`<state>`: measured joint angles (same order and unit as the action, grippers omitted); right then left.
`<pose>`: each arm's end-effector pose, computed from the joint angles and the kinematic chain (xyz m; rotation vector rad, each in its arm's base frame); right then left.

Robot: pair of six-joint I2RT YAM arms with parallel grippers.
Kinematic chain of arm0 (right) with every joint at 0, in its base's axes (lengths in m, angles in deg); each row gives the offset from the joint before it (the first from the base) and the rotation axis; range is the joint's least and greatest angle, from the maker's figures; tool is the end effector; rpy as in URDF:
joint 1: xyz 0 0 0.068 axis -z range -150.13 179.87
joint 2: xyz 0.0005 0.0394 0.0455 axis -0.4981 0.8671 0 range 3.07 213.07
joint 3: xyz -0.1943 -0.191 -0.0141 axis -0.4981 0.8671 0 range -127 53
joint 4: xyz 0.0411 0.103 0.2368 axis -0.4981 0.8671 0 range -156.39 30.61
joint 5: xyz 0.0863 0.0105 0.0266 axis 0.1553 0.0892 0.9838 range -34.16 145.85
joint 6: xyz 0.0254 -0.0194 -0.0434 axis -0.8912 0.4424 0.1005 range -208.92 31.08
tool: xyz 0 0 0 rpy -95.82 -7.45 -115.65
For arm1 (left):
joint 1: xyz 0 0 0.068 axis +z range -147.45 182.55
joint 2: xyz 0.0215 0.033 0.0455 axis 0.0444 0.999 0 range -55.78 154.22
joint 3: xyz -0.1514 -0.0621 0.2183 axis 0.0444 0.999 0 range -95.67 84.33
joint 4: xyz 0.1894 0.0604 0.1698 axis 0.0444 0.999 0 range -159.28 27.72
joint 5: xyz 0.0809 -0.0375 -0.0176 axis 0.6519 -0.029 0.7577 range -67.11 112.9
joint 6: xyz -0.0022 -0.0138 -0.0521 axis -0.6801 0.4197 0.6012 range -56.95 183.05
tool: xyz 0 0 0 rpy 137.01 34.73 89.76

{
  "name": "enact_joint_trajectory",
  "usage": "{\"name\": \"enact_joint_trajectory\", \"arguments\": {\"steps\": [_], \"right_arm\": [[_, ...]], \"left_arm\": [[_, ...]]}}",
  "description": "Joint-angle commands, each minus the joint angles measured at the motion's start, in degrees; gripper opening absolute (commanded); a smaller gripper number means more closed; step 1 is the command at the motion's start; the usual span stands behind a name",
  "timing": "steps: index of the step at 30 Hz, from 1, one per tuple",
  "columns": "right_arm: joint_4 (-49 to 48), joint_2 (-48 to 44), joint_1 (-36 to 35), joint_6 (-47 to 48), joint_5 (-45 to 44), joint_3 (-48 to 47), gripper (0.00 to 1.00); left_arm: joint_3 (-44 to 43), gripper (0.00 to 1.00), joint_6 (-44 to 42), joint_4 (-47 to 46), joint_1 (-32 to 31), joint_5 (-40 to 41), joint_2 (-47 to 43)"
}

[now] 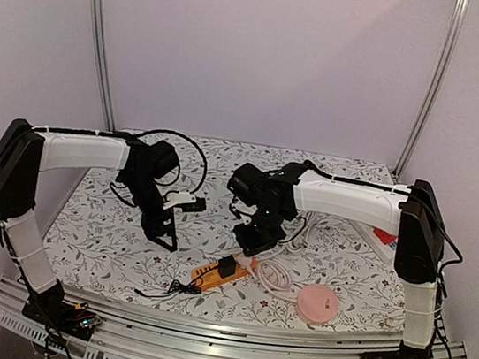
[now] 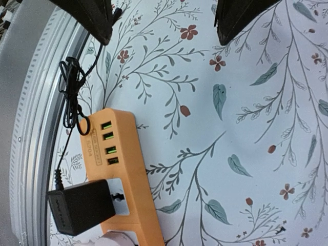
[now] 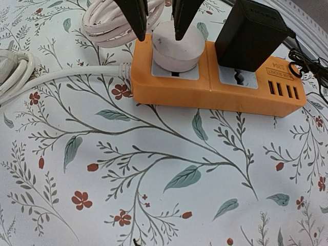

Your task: Insert the plug

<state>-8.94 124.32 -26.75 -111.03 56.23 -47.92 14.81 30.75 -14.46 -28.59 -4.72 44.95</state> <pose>0.2368 0.3599 0.2033 -0.8833 2.8395 0.2098 0.2629 -0.1781 0.1920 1.5888 2.5226 -0.7314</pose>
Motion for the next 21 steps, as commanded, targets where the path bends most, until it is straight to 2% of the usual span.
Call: {"name": "enact_joint_trajectory", "arguments": {"steps": [1, 13, 17, 21], "right_arm": [[2.93, -2.04, -0.28, 2.21, -1.08, -4.82, 0.17], [-2.78, 1.32, -0.34, -0.09, 6.64, 5.05, 0.15], [-2.05, -0.53, -0.27, -0.32, 4.33, 4.99, 0.15], [-0.8, -6.65, 1.6, 0.67, 1.31, 2.88, 0.17]], "left_arm": [[-1.5, 0.7, -2.05, 3.22, 1.61, 0.36, -3.01], [-1.71, 0.72, -3.15, 5.66, 6.65, 1.73, -7.57], [-1.4, 0.72, -1.89, 5.86, 8.39, 3.0, -8.87], [0.16, 0.72, -1.53, 6.04, 11.45, 3.38, -12.39]]}}
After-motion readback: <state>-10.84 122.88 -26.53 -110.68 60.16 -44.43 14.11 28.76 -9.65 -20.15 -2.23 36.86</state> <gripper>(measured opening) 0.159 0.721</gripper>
